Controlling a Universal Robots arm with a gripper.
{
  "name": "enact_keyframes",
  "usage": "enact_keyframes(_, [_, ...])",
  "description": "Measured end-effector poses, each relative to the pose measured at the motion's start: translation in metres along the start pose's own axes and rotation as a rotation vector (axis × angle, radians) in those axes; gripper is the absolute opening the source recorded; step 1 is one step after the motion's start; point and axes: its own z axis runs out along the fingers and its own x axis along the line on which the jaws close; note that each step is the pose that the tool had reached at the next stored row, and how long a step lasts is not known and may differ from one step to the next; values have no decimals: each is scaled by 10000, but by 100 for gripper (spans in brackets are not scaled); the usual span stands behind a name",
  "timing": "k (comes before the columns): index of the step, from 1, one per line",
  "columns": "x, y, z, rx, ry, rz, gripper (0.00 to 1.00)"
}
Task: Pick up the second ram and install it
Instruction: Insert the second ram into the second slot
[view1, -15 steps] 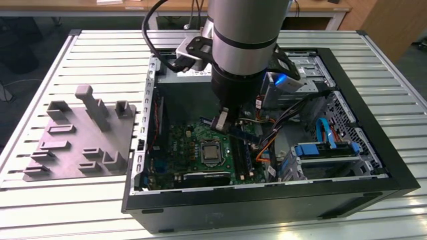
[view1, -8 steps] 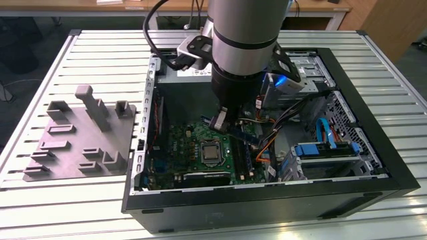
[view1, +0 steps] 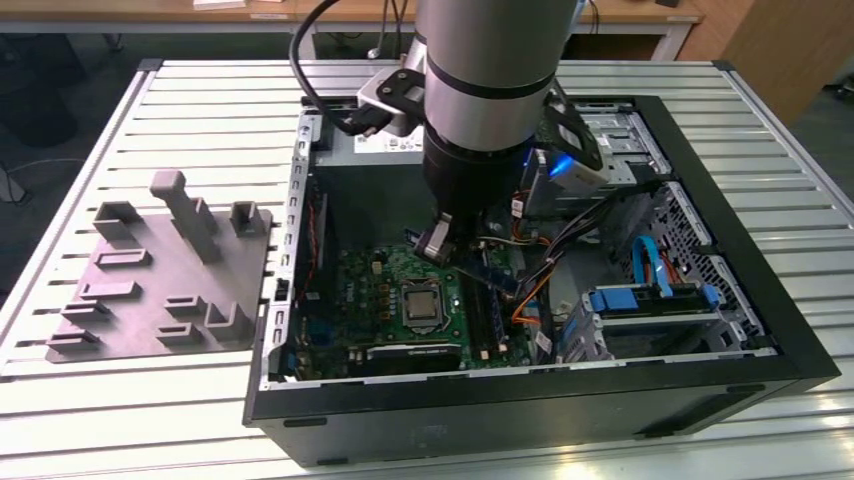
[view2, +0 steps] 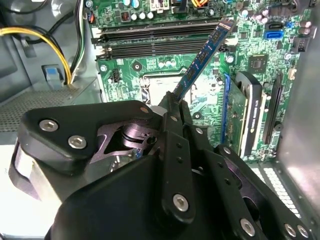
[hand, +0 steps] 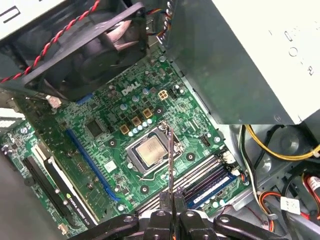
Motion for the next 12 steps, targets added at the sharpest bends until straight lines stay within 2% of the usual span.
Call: enact_keyframes(12, [0,0,3,60,-29,1026,14])
